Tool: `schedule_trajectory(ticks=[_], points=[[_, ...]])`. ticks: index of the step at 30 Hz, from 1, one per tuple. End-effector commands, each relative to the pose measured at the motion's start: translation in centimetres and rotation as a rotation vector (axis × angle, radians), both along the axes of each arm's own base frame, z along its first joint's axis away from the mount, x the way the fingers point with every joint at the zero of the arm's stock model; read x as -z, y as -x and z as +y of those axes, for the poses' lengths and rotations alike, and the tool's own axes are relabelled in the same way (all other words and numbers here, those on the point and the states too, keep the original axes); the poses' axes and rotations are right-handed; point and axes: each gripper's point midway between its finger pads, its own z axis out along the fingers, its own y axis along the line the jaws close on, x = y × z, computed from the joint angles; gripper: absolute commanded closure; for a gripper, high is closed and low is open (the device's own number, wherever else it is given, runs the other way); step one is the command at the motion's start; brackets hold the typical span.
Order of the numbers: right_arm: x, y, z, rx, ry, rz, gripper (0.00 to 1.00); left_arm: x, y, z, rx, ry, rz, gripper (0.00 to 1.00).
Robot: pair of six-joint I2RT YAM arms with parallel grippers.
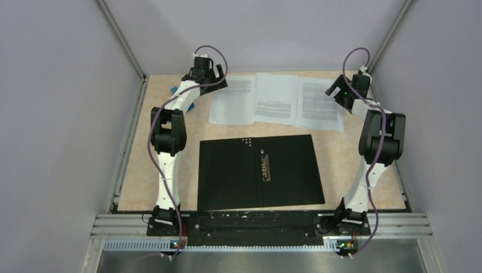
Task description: Put the files into the folder
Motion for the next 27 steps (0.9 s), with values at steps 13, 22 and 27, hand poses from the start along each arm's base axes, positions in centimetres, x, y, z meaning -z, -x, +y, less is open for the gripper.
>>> schedule_trajectory(ticks=[13, 22, 27], points=[[3.2, -3.2, -3.0, -0.067, -0.018, 0.055, 0.01, 3.5, -2.8, 1.0, -0.079, 0.081, 0.012, 0.02], [5.1, -2.6, -0.7, -0.124, -0.057, 0.115, 0.01, 4.0, -2.5, -0.1, -0.071, 0.144, 0.044, 0.02], [5.5, -2.5, 1.7, -0.158, -0.053, 0.135, 0.01, 4.0, -2.3, -0.9, -0.056, 0.184, 0.060, 0.02]])
